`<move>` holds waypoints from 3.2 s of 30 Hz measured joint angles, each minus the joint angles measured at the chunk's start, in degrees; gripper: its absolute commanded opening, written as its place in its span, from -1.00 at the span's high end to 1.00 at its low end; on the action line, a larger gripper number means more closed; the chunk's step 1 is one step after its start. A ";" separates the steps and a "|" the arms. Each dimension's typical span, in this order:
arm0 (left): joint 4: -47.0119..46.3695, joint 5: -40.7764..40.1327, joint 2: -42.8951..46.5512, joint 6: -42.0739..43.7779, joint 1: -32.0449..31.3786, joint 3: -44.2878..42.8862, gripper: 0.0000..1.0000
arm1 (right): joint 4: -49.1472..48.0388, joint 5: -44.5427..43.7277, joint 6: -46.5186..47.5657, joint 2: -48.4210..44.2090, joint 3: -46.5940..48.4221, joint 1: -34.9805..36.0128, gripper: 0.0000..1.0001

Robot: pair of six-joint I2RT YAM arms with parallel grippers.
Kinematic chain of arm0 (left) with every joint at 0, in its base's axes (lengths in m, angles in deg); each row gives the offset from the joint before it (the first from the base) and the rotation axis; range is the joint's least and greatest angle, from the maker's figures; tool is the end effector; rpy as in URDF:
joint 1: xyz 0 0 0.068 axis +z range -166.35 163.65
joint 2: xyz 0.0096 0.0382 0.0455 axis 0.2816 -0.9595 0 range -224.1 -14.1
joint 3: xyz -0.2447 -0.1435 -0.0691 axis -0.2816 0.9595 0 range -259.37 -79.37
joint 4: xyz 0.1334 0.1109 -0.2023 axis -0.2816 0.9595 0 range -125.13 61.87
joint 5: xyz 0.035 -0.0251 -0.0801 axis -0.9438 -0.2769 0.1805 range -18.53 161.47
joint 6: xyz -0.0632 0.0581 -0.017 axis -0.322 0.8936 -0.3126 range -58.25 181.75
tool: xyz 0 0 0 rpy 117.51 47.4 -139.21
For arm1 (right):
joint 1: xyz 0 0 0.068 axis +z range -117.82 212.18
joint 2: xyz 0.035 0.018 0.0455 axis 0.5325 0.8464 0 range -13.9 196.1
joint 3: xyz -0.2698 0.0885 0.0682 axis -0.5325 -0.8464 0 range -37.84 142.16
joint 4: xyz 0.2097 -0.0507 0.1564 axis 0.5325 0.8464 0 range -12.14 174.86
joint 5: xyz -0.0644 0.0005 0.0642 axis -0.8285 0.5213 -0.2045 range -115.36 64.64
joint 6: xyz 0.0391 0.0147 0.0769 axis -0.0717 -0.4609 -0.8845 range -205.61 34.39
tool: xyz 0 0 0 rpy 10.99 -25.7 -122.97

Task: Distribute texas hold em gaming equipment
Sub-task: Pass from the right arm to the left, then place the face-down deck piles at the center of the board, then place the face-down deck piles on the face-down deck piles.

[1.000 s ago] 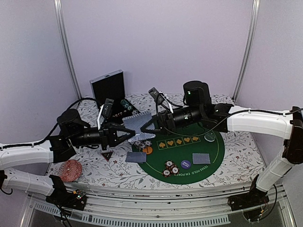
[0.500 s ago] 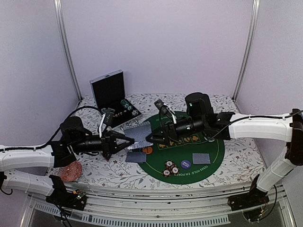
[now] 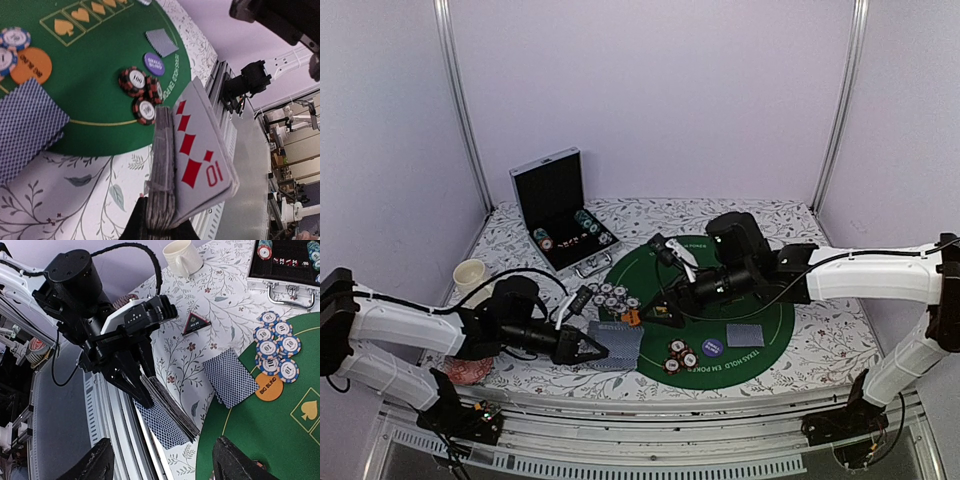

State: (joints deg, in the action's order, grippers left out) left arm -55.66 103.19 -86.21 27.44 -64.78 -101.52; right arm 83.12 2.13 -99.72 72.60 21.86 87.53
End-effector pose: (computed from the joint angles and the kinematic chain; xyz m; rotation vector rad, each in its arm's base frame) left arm 0.1432 -0.2229 0.1617 0.6648 2.2474 -1.3853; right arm 0.1833 0.3283 0.2616 -1.0980 2.0360 1.1838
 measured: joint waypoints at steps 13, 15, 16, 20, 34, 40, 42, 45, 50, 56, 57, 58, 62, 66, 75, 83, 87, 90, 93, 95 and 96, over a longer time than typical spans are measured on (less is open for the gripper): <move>2.69 4.00 -8.26 -0.33 -0.17 2.69 1.00 | 3.23 -2.10 0.90 14.75 4.07 5.57 -0.28; 2.12 4.68 -9.64 0.13 -0.15 2.47 1.00 | 3.76 -2.10 1.51 16.85 5.25 5.97 -0.25; 1.84 5.07 -10.34 0.35 -0.15 2.21 1.00 | 3.85 -2.10 1.92 17.88 5.84 6.10 -0.23; 0.79 6.60 -13.42 1.55 0.50 0.83 1.00 | 3.93 -1.70 3.61 20.87 7.54 6.14 -0.04; -1.40 10.91 -20.74 5.51 2.80 -2.67 0.71 | 3.56 -0.55 5.95 24.48 7.63 6.08 0.57; -0.52 8.31 -21.88 6.91 3.02 -3.08 0.49 | 2.86 -0.37 6.21 25.16 7.63 5.97 0.77; -0.15 7.65 -22.21 7.43 3.13 -3.45 0.38 | 2.64 -0.33 6.25 25.38 7.63 5.86 0.82; -0.13 6.60 -22.23 8.15 3.15 -4.28 0.21 | 2.56 -0.07 6.40 25.66 7.63 5.62 0.89; -0.17 5.11 -21.66 9.46 3.34 -4.94 -0.08 | 2.36 0.33 6.45 26.18 7.63 5.29 0.94; 2.16 1.73 -18.03 10.58 3.50 -4.13 -0.25 | 2.43 0.42 6.40 26.18 7.63 4.79 0.95; 2.75 0.90 -17.18 10.58 3.50 -3.85 -0.26 | 2.45 0.48 6.36 26.18 7.63 4.61 0.95; 3.19 0.15 -16.26 10.54 3.52 -3.52 -0.26 | 2.47 0.57 6.23 26.18 7.63 4.44 0.95; 4.09 -3.10 -10.67 10.40 3.56 -1.97 -0.28 | 2.84 1.20 5.97 26.18 7.65 3.76 0.95; 4.11 -6.88 -2.82 10.80 3.56 -1.01 -0.27 | 3.91 1.95 5.51 26.18 7.74 3.41 0.95; 3.76 -17.42 14.25 14.38 1.11 1.53 -0.24 | 5.84 6.25 4.83 26.18 11.15 3.34 0.95; 3.80 -23.21 26.71 17.94 -0.17 2.51 -0.22 | 7.43 9.86 4.87 27.28 15.39 3.34 0.95; 3.76 -24.04 29.94 19.76 -0.44 2.49 -0.22 | 8.37 9.94 4.92 30.38 17.20 3.34 0.95; 3.98 -24.15 30.25 21.18 -0.72 2.47 -0.22 | 9.75 9.94 5.03 32.22 17.29 3.34 0.95; 4.72 -24.15 30.23 22.60 -0.96 2.21 -0.23 | 11.26 9.92 5.18 33.46 17.77 3.34 0.93; 5.22 -24.17 30.18 23.43 -1.05 1.79 -0.23 | 11.96 9.90 5.40 33.97 18.40 3.34 0.89; 5.38 -24.17 30.12 23.82 -1.07 1.49 -0.23 | 12.26 9.88 5.53 34.07 18.64 3.34 0.85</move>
State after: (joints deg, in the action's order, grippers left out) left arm -50.29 79.02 -56.10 51.27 -65.85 -100.03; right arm 95.38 12.01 -94.19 106.67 40.50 90.87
